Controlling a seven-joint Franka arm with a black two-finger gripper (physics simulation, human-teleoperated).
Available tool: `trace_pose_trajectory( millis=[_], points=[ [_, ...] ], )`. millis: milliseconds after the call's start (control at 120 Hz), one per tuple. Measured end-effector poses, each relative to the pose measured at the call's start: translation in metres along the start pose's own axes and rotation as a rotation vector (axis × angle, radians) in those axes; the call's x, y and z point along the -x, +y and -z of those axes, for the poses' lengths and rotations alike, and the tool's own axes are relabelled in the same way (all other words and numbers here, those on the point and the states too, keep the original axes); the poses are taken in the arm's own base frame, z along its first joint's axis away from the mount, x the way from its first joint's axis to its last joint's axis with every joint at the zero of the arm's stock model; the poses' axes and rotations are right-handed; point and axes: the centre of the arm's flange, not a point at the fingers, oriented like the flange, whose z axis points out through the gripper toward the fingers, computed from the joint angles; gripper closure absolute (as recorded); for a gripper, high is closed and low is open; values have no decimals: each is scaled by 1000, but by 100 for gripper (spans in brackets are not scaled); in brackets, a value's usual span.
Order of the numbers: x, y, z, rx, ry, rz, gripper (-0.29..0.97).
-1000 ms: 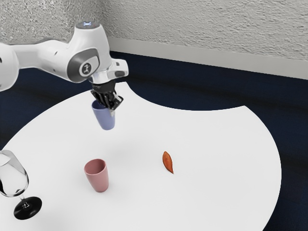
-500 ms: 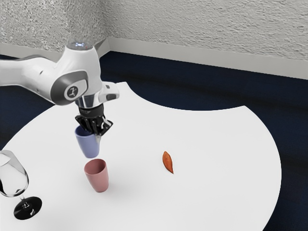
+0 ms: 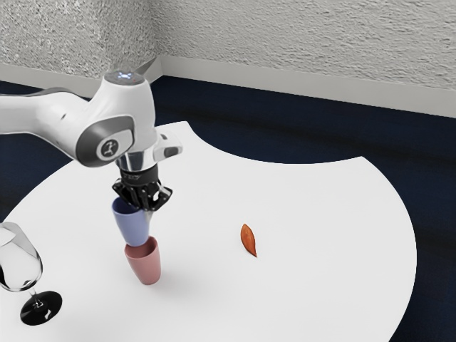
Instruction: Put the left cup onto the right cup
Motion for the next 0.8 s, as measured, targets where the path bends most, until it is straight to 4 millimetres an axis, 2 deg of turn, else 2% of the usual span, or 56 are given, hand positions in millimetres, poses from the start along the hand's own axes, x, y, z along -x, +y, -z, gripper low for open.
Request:
trace_pose_trajectory(
  millis=[250, 800],
  points=[
    [6, 5, -2, -7, -3, 66, 78],
    [4, 9, -27, -6, -30, 161, 78]
  ],
)
